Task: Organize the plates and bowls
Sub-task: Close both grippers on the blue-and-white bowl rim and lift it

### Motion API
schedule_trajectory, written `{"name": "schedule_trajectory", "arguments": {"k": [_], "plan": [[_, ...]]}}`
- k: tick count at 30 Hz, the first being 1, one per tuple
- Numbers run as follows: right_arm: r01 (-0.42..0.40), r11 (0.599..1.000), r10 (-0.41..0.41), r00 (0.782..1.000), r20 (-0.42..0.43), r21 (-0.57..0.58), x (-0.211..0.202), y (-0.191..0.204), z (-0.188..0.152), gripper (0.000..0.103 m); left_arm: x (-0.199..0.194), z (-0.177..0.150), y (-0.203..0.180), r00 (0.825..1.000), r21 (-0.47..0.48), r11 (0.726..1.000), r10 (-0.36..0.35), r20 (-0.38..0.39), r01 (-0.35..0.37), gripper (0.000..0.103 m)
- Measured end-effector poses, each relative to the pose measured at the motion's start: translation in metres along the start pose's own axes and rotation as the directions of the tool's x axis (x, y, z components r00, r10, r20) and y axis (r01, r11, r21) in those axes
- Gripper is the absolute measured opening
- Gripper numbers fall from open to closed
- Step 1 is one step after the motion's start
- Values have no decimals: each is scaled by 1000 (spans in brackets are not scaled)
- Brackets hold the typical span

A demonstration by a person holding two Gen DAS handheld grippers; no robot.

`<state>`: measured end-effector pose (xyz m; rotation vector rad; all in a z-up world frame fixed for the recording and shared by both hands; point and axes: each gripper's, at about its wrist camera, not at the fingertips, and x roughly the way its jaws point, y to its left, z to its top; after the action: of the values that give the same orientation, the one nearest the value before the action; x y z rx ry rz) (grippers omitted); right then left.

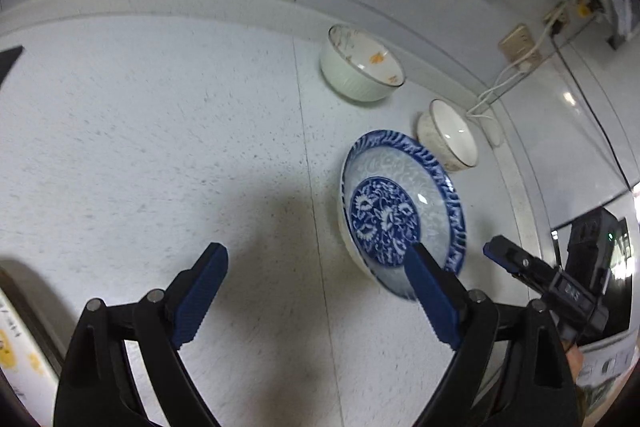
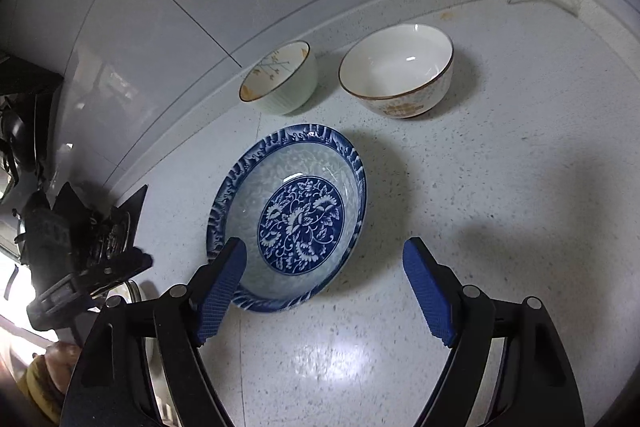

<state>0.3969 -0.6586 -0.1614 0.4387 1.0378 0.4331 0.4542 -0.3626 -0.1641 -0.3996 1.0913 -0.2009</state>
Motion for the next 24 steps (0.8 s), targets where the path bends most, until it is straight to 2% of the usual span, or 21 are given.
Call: {"name": "schedule_trajectory", "arguments": {"k": [5,7,8,9,10,11,12,13,14,16,18,19,24], "plan": [[-31,999,33,996,-85,25,31,-8,13,77,56,16,1,996,-93,995,-34,-81,26,87],[-34,999,38,994,-104,40,39,-10,15,76,74,21,1,993,-117,993,-49,-112,36,78],[-35,998,41,993,-114,57,44,-14,17,72,77,21,3,991,-126,991,-52,-121,36,76],[-39,997,47,992,-119,72,47,-16,18,68,83,22,4,989,-141,989,-60,-132,41,70],[-44,995,55,990,-128,87,51,-20,19,57,89,24,4,987,-151,987,-73,-146,50,61],[-47,993,62,989,-135,110,54,-24,18,47,90,26,3,987,-148,988,-75,-140,54,57],[-49,991,66,988,-141,124,56,-26,18,40,94,28,1,985,-150,986,-90,-149,67,50],[-50,989,71,986,-150,138,59,-29,17,28,99,29,0,980,-152,985,-107,-165,82,41],[-53,988,76,985,-157,148,60,-31,16,20,99,29,0,979,-151,985,-107,-172,81,36],[-50,986,77,983,-168,159,63,-34,14,14,106,27,1,972,-169,980,-140,-187,108,22],[-40,988,65,984,-169,149,62,-32,13,12,110,24,4,964,-206,968,-182,-194,141,12],[-27,990,50,984,-170,136,61,-30,13,12,110,23,3,960,-213,964,-202,-192,160,11],[-8,995,26,984,-174,100,57,-18,7,12,103,18,2,965,-198,968,-192,-177,157,11]]}}
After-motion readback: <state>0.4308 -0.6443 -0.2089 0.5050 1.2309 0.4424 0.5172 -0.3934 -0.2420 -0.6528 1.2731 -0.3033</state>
